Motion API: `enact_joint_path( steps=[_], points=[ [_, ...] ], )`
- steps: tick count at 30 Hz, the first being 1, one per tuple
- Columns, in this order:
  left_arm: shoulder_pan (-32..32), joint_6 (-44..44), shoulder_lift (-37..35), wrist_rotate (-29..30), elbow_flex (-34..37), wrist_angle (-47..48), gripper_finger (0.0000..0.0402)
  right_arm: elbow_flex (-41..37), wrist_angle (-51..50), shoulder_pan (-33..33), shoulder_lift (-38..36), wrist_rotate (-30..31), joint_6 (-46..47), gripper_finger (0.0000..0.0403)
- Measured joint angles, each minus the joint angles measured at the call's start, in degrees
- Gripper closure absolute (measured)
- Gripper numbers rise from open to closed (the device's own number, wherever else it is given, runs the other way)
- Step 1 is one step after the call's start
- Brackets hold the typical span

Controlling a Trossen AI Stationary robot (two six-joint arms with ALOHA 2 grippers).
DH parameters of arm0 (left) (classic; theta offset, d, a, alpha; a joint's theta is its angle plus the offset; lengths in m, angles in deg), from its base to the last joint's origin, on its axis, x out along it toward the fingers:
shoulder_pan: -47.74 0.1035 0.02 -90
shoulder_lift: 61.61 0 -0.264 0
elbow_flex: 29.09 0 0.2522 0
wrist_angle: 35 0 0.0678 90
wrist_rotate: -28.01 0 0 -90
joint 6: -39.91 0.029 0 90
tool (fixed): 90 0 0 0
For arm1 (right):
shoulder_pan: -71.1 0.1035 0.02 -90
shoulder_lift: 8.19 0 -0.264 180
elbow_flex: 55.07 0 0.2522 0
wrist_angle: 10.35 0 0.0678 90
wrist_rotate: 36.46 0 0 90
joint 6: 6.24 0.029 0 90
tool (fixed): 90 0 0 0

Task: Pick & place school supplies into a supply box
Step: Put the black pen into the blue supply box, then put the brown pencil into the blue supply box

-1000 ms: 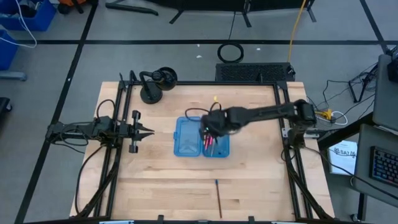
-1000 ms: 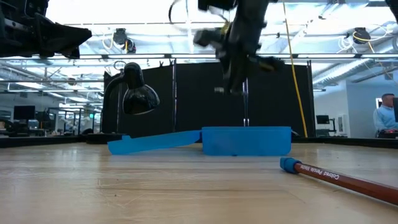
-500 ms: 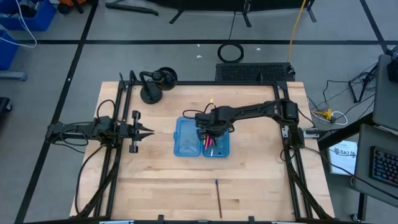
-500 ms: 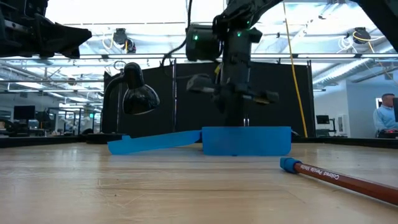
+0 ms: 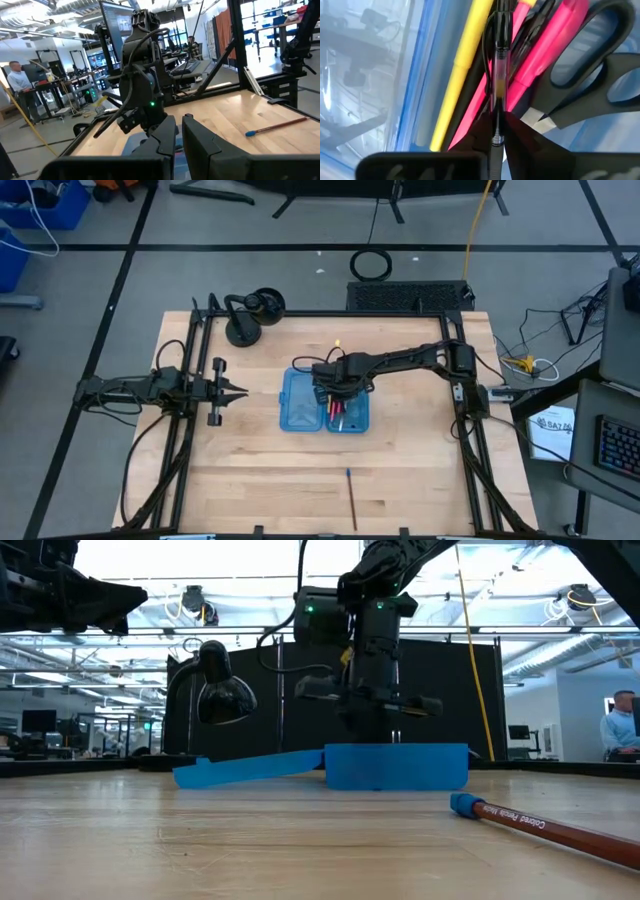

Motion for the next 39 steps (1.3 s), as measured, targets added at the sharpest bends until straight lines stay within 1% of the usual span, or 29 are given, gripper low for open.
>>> enact_joint_path(
  steps=[2, 8, 11, 13, 16, 21, 23, 25, 26, 28, 29, 31, 32, 35, 36, 38, 39],
  points=[
    [0.0, -0.1, 0.0, 0.0, 0.0, 0.0, 0.0364, 0.0, 0.2, 0.0, 0.0, 1.1, 0.4, 0.0364],
    [0.0, -0.2, 0.0, 0.0, 0.0, 0.0, 0.0364, 0.0, 0.2, 0.0, -0.1, 1.0, 1.6, 0.0294],
    [0.0, -0.2, 0.0, 0.0, 0.0, 0.0, 0.0364, 0.0, 0.2, 0.0, -0.2, 0.5, 1.2, 0.0272],
    [0.0, -0.8, 0.0, 0.0, 0.0, 0.0, 0.0364, 0.0, 0.1, 0.0, -0.3, -0.6, 0.3, 0.0263],
    [0.0, -1.1, 0.0, 0.0, 0.0, 0.0, 0.0364, 0.0, 0.2, 0.2, -1.6, -0.6, -1.5, 0.0257],
    [0.0, -1.0, 0.0, 0.0, 0.0, 0.1, 0.0364, 0.0, -0.7, 0.9, -6.1, -0.5, -6.8, 0.0260],
    [0.0, -0.9, 0.0, 0.0, 0.0, 0.1, 0.0364, 0.0, -1.4, 1.1, -8.5, 0.6, -8.3, 0.0263],
    [0.0, -0.8, 0.0, 0.0, 0.0, 0.1, 0.0364, 0.0, -2.4, 2.0, -11.9, 5.1, -12.0, 0.0266],
    [0.0, -0.8, 0.0, 0.0, 0.0, 0.1, 0.0364, 0.0, -2.9, 3.2, -13.7, 9.4, -14.6, 0.0268],
    [0.0, 0.0, 0.0, 0.0, 0.0, 0.1, 0.0364, -0.4, -3.5, 7.1, -17.8, 20.1, -21.1, 0.0277],
    [0.0, 0.0, 0.0, 0.0, 0.0, 0.2, 0.0364, -1.1, -2.7, 9.6, -19.9, 24.9, -24.0, 0.0286],
    [0.0, 0.0, 0.0, 0.0, 0.0, 1.5, 0.0364, -4.3, 1.4, 14.7, -24.2, 32.4, -28.1, 0.0311],
    [0.0, -0.1, 0.0, 0.0, 0.0, 2.1, 0.0364, -6.7, 4.5, 17.1, -26.4, 35.0, -29.4, 0.0327],
    [0.0, -0.1, 0.0, 0.0, 0.0, 2.8, 0.0364, -16.8, 18.8, 23.6, -33.1, 42.2, -35.1, 0.0382],
    [0.0, -0.2, 0.0, 0.0, 0.0, 3.2, 0.0364, -20.6, 23.6, 25.6, -35.3, 43.6, -37.8, 0.0392],
    [0.0, -1.5, 0.0, -0.3, 0.0, 4.6, 0.0364, -27.6, 34.0, 28.3, -38.7, 44.4, -44.7, 0.0395],
    [0.0, -1.6, 0.0, -1.5, 0.0, 5.5, 0.0364, -30.7, 38.8, 29.2, -40.3, 44.3, -47.8, 0.0396]
  ],
)
